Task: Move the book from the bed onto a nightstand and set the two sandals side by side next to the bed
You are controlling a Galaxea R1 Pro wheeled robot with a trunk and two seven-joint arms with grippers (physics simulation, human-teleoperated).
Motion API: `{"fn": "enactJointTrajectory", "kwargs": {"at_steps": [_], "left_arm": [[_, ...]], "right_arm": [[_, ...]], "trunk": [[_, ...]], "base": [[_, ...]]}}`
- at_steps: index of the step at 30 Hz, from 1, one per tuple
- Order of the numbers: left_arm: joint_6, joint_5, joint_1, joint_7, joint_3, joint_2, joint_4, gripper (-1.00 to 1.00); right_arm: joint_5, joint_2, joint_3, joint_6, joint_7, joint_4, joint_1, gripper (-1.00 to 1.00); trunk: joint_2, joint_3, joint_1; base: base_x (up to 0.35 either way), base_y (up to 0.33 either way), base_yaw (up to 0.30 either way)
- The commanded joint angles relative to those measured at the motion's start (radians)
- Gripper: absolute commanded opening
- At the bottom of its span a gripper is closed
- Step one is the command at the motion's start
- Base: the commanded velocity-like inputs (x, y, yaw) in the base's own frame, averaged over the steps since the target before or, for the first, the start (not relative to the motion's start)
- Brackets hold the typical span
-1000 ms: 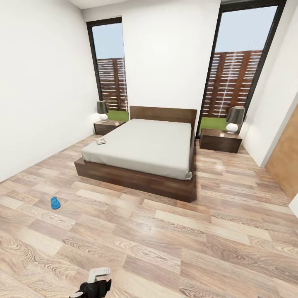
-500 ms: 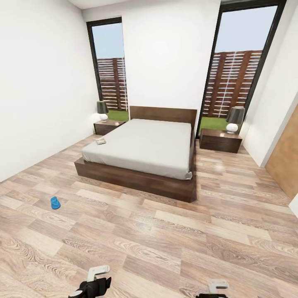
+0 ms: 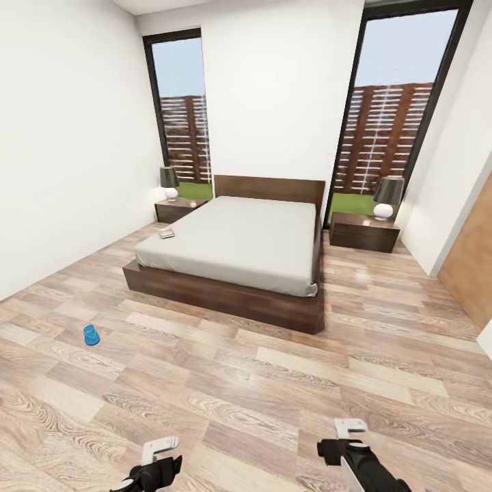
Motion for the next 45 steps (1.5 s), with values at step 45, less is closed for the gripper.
{"fn": "enactJointTrajectory", "kwargs": {"at_steps": [45], "left_arm": [[0.007, 0.012, 0.0, 0.001, 0.007, 0.0, 0.002, 1.0]], "right_arm": [[-0.001, 0.0, -0.001, 0.007, 0.001, -0.015, -0.005, 1.0]], "trunk": [[-0.148, -0.067, 0.08]], "base": [[0.0, 0.0, 0.0]]}}
